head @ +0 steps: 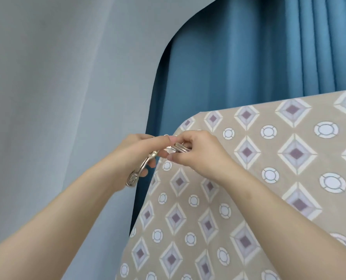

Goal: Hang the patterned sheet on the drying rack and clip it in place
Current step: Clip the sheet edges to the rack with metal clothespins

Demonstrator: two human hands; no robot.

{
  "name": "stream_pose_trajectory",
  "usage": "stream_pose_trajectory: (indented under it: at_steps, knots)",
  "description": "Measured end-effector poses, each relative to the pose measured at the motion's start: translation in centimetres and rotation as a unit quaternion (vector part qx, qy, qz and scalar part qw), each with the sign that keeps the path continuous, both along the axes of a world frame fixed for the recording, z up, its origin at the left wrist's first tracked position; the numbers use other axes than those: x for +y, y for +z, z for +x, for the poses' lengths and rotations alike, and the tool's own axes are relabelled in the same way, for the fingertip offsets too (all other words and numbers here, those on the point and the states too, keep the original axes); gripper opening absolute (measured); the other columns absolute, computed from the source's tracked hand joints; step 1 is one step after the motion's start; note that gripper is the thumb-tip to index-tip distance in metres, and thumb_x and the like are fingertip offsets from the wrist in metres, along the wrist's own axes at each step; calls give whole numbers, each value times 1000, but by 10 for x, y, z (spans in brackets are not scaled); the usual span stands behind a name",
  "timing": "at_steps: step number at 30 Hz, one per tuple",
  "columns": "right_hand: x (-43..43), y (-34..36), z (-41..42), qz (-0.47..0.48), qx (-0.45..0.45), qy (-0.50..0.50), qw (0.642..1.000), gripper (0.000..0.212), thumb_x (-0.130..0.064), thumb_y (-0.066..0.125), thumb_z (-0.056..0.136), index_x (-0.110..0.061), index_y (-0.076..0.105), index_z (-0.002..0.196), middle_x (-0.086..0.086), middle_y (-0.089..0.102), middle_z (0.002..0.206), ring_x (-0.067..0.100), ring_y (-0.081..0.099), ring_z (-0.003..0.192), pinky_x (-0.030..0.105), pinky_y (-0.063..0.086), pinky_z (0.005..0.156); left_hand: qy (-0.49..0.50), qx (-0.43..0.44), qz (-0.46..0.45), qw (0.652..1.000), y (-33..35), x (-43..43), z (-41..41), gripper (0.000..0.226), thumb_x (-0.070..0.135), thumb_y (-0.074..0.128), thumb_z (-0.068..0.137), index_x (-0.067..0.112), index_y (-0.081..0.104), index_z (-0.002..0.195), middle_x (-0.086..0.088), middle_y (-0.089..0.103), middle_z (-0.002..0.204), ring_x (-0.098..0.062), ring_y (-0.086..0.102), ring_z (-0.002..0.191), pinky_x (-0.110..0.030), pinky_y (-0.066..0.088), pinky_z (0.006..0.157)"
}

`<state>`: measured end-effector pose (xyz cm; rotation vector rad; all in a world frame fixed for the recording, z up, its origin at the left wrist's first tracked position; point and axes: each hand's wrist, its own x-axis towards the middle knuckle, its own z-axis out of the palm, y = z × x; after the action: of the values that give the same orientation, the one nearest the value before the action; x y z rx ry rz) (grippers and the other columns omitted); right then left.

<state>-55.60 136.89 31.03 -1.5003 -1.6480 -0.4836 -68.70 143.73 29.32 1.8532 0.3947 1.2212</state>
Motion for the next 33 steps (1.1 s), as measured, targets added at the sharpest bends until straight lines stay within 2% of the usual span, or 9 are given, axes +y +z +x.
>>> stream_pose_trajectory:
  at_steps: [4, 7, 11, 14, 18, 21, 24, 28, 33]
  knots:
    - [24, 11, -11, -25, -26, -6, 999, 15, -34, 73, 77, -23, 63, 80, -9, 59, 68, 6, 51, 61, 19, 38, 55, -20, -28, -13, 999, 5, 38, -4, 25, 43, 62, 80, 19, 69, 86, 3, 58, 82, -11, 45, 61, -22, 34, 53]
    - [38, 23, -16, 35, -24, -10, 999, 33, -51, 55, 85, -20, 65, 87, -8, 64, 73, 8, 57, 72, 23, 41, 65, -30, -81, -23, 996, 10, 70, -5, 22, 44, 60, 82, 23, 66, 85, 6, 57, 86, -10, 49, 63, -23, 38, 56]
    - [60, 56, -3, 187, -120, -249, 943, 38, -44, 38, 96, -18, 61, 81, -4, 61, 74, 28, 50, 95, 34, 32, 79, -52, -104, -32, 993, 18, 100, 5, 27, 47, 61, 82, 21, 68, 84, 6, 63, 93, -10, 50, 60, -24, 39, 54]
    - [73, 73, 16, 145, -165, -414, 883, 30, -37, 39, 94, -22, 63, 104, 1, 64, 105, 27, 45, 109, 36, 29, 88, -73, -109, -28, 991, 25, 117, 17, 29, 48, 63, 81, 19, 69, 84, 6, 59, 87, -11, 46, 58, -24, 37, 52]
    - [78, 85, 36, 70, -177, -509, 839, 32, -33, 34, 93, -23, 57, 111, 4, 62, 110, 27, 49, 107, 37, 26, 93, -73, -128, -2, 989, 41, 133, 36, 26, 48, 65, 79, 22, 66, 75, 4, 50, 75, -13, 48, 61, -24, 36, 52]
    - [76, 93, 44, 39, -150, -536, 830, 32, -34, 30, 93, -20, 56, 107, 5, 64, 103, 27, 53, 97, 36, 24, 83, -57, -158, 28, 985, 45, 136, 51, 24, 47, 67, 77, 24, 68, 77, 3, 49, 69, -17, 50, 66, -28, 38, 57]
    - [75, 90, 46, 54, -198, -559, 804, 36, -35, 25, 96, -17, 55, 105, 6, 63, 102, 26, 45, 89, 36, 23, 81, -42, -200, 40, 978, 45, 136, 61, 20, 45, 68, 76, 25, 68, 76, 3, 54, 71, -18, 53, 68, -30, 40, 59]
    - [73, 81, 48, 79, -243, -569, 781, 37, -36, 24, 97, -16, 54, 105, 6, 60, 103, 27, 47, 97, 37, 26, 84, -16, -237, 39, 971, 40, 139, 69, 22, 44, 69, 76, 22, 68, 76, 8, 58, 67, -16, 66, 72, -32, 46, 64]
    - [79, 81, 54, 85, -241, -569, 782, 35, -35, 24, 97, -15, 53, 100, 6, 60, 102, 26, 44, 93, 37, 26, 85, 24, -285, 40, 957, 44, 148, 73, 29, 39, 72, 74, 11, 66, 77, 5, 56, 56, -21, 68, 74, -30, 44, 52]
